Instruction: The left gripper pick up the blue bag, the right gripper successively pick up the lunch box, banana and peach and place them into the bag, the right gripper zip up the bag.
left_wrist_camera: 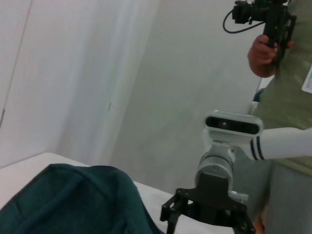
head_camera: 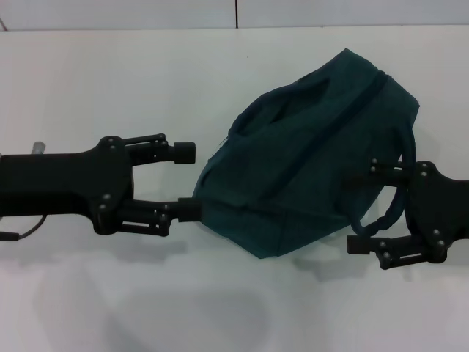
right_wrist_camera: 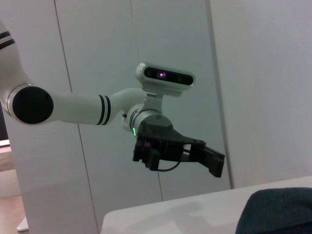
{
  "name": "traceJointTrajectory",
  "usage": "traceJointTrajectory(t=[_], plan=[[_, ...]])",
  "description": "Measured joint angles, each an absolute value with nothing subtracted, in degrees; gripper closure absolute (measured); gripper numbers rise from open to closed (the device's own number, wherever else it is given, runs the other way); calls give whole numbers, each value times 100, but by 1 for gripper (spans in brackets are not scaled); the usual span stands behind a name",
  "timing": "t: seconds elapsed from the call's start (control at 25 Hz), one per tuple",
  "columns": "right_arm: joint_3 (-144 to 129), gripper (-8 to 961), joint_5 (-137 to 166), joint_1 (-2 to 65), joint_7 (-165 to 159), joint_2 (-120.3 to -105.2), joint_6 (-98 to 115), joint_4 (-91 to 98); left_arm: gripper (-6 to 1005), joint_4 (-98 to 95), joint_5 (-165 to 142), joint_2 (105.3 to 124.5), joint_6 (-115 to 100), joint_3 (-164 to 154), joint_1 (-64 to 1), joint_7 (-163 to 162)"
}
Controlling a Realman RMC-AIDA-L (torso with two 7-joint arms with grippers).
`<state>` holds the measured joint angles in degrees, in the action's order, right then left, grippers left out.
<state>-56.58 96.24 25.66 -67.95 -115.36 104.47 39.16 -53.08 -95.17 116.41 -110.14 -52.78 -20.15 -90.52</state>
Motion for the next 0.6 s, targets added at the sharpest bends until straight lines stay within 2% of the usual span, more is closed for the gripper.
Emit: traceJointTrajectory(t=[0.6], plan=[[-5713, 67, 9619, 2667, -6794, -11540, 10359, 3752, 106, -5307, -9549, 11619, -11257, -5281, -1914, -8961]])
